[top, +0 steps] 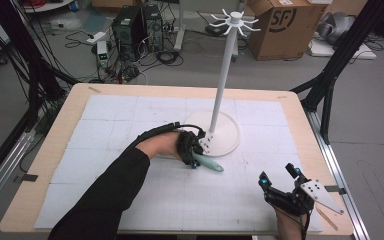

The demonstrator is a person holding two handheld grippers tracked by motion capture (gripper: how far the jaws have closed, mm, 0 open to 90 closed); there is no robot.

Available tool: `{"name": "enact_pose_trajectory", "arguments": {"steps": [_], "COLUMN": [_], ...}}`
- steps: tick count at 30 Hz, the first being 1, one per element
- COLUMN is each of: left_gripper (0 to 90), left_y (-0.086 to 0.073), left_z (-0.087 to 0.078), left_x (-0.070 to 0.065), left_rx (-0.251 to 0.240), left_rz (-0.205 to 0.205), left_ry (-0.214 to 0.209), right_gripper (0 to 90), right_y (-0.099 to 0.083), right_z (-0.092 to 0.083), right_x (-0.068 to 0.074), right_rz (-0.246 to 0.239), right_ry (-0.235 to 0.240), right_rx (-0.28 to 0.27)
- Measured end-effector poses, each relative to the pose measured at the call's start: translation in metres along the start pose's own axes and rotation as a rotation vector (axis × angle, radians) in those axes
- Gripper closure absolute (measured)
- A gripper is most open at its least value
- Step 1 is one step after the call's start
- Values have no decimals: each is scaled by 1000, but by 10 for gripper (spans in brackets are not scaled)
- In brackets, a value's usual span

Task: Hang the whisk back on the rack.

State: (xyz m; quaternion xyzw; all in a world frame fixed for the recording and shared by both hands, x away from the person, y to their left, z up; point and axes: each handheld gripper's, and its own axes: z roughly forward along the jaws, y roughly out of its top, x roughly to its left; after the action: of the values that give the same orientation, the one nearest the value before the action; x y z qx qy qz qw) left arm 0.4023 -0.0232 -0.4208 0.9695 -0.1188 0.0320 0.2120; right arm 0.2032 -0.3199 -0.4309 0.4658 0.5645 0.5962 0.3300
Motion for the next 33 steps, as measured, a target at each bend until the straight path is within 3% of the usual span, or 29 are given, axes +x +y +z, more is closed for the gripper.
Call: {"name": "enact_pose_trajectory", "arguments": {"steps": [11, 18, 22, 27, 33], "left_gripper": [645, 691, 692, 693, 693], "left_y": [3, 3, 3, 5, 0], "left_z": [0, -1, -4, -17, -44], "left_x": [-3, -3, -3, -5, -4], "left_rx": [19, 21, -9, -75, -170], "left_rz": [3, -30, -66, -76, -110], "left_ry": [-12, -29, -60, -40, -13], "right_gripper": [4, 4, 4, 4, 4], "right_y": [1, 1, 1, 1, 0], "right_z": [-1, -3, -3, -3, -2], "right_x": [-2, -3, -3, -3, -1], "right_rz": [3, 1, 0, -2, -7], "right_ry": [-4, -8, -10, -12, -9], "right_rx": [-7, -10, -8, -7, -4]}}
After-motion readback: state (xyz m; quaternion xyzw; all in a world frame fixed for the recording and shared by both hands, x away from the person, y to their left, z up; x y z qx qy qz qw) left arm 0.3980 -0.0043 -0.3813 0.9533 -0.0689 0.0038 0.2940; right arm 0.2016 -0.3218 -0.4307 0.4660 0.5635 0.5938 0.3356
